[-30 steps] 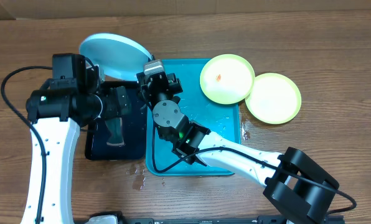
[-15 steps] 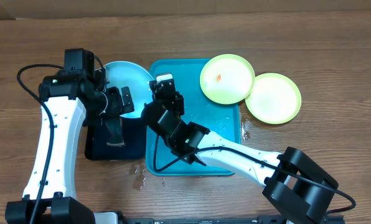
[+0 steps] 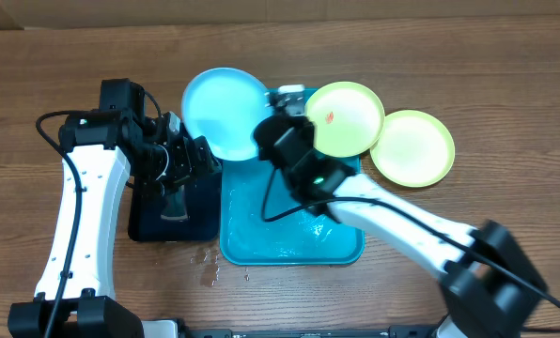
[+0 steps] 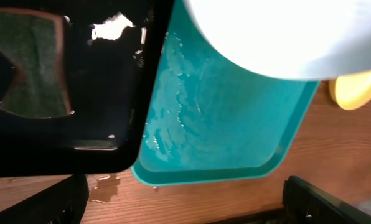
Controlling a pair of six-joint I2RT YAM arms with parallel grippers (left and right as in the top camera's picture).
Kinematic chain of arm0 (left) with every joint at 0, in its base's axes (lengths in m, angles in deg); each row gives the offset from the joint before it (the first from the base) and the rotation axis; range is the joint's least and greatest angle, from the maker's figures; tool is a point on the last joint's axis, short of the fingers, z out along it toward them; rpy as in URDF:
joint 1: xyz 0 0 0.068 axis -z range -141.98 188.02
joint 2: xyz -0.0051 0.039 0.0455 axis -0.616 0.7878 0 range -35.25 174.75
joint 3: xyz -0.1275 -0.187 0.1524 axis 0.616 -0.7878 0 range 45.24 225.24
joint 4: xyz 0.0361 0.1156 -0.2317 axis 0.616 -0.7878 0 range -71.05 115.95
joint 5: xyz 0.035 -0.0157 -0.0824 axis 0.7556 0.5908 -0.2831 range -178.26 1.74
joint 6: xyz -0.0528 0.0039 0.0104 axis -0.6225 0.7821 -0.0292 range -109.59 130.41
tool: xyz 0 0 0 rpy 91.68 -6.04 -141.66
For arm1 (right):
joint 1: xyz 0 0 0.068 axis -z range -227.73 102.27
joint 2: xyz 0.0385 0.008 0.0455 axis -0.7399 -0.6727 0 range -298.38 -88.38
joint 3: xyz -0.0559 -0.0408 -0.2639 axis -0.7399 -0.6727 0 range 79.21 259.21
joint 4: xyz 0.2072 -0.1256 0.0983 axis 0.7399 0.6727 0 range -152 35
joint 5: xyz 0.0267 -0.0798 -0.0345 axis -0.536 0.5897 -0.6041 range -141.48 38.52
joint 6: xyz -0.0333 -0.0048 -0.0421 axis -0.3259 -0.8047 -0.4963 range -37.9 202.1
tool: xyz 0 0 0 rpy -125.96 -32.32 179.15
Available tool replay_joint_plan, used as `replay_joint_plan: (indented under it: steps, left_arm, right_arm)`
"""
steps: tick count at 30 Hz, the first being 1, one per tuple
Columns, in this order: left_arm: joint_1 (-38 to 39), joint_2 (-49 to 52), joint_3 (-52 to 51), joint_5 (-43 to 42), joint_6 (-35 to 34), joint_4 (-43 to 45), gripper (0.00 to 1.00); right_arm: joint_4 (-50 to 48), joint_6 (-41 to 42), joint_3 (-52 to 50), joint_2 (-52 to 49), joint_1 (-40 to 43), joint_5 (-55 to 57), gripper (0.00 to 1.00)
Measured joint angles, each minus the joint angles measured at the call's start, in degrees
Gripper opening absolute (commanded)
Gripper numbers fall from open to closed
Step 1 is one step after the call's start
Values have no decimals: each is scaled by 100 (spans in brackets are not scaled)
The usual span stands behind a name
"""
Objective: Clean dirty plates on tray and stack at the side
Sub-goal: 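Carry the white plate right and set it on the table beside the tray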
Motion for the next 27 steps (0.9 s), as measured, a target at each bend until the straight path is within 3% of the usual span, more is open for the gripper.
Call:
replay_joint_plan:
  steps: [7, 14, 21, 27]
  left_arm:
    - [0, 0, 0, -166, 0, 13, 100]
    - [0, 0, 0, -188, 0, 13, 100]
    - [0, 0, 0, -205, 0, 15, 100]
    - [0, 0, 0, -208, 0, 15, 100]
  right_arm:
    - [1700, 297, 0, 1029, 704, -610, 4]
    - [2929, 525, 2, 1893, 2371, -1631, 4]
    - [4024, 568, 2, 1862, 4076, -2505, 4]
    - [4308, 564, 2, 1475, 5104, -2667, 4]
